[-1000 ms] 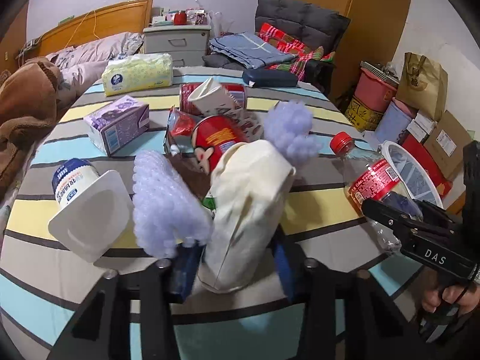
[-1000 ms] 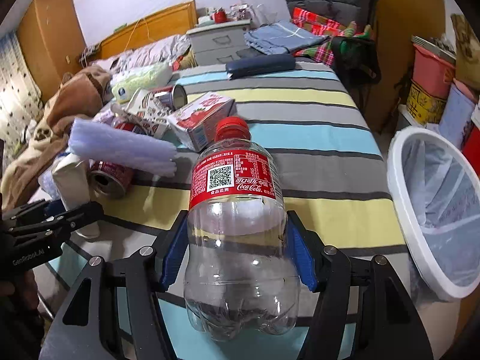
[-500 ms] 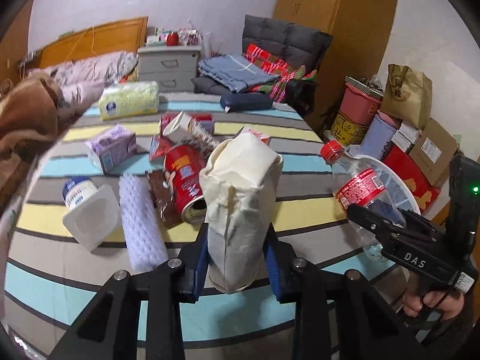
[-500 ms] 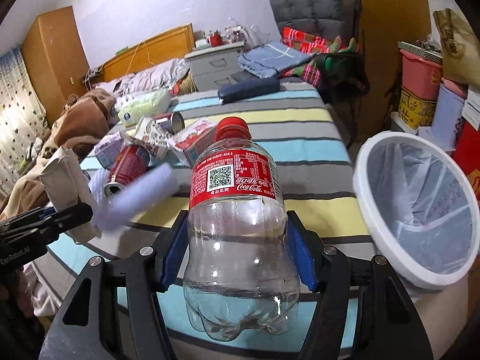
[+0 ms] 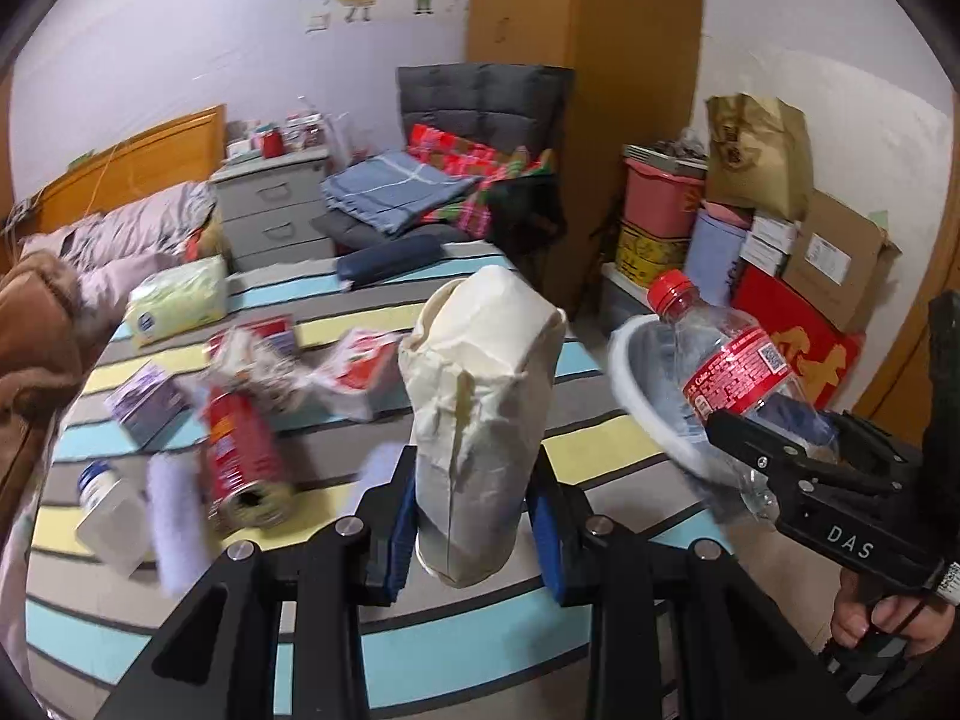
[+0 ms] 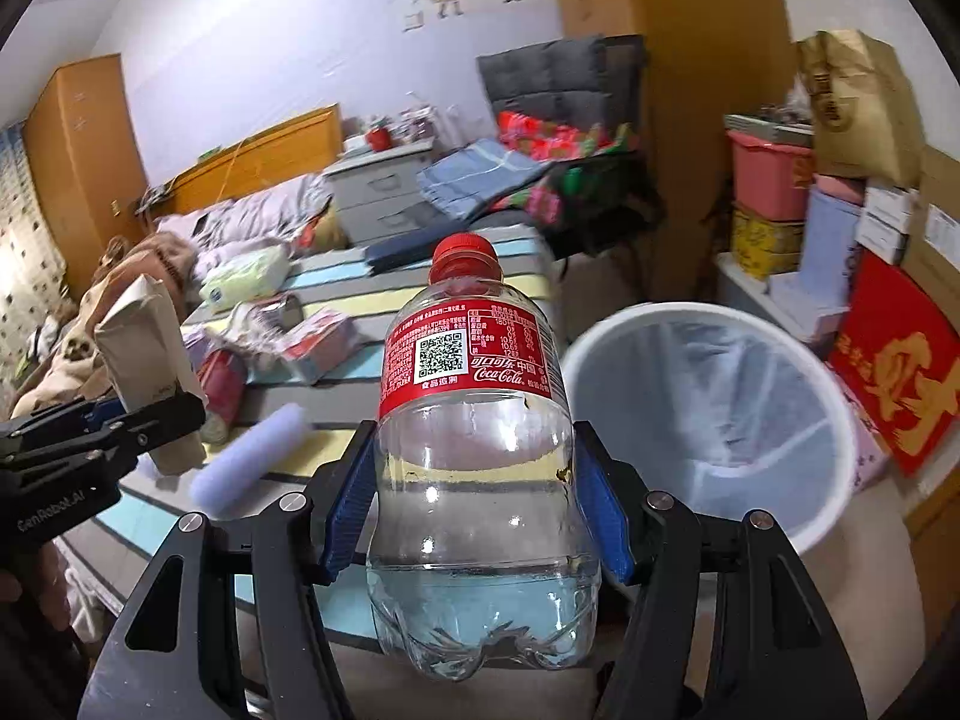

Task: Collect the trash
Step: 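Carry bottle and paper bag to the white wastebasket and release both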

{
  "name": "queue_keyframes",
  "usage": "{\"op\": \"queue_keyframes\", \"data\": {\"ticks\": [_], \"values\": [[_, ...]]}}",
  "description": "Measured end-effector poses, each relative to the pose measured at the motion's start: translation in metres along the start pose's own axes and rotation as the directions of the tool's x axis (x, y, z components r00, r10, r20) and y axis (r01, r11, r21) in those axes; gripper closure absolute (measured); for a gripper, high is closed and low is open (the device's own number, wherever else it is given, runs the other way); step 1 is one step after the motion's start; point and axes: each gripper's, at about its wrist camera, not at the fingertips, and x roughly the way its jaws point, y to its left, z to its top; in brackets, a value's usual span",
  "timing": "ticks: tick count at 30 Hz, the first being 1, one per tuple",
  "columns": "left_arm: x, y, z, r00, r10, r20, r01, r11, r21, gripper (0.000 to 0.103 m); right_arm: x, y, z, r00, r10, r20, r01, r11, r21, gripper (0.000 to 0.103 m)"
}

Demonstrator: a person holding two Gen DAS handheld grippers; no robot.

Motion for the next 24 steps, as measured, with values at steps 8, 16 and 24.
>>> {"op": "queue_keyframes", "data": {"ticks": [8,16,24], "values": [[0.029,-0.067,0.016,0.997,-0.07,-0.016,0.071,0.994,0.089,0.069,-0.008,-0.046,0.001,0.994,-0.11,0.01,0.11,0.993,0.049,0.039],[0.071,-0.129,0.03,0.977,-0.199,-0.076,0.208,0.968,0.139,0.069,0.004,-0.095,0.0,0.979,-0.2,-0.044,0.204,0.973,0.107,0.039],[0.131,-0.172,0.038,0.964,-0.223,-0.146,0.246,0.954,0.17,0.069,0.029,-0.127,-0.002,0.967,-0.219,-0.13,0.234,0.966,0.111,0.039]]}}
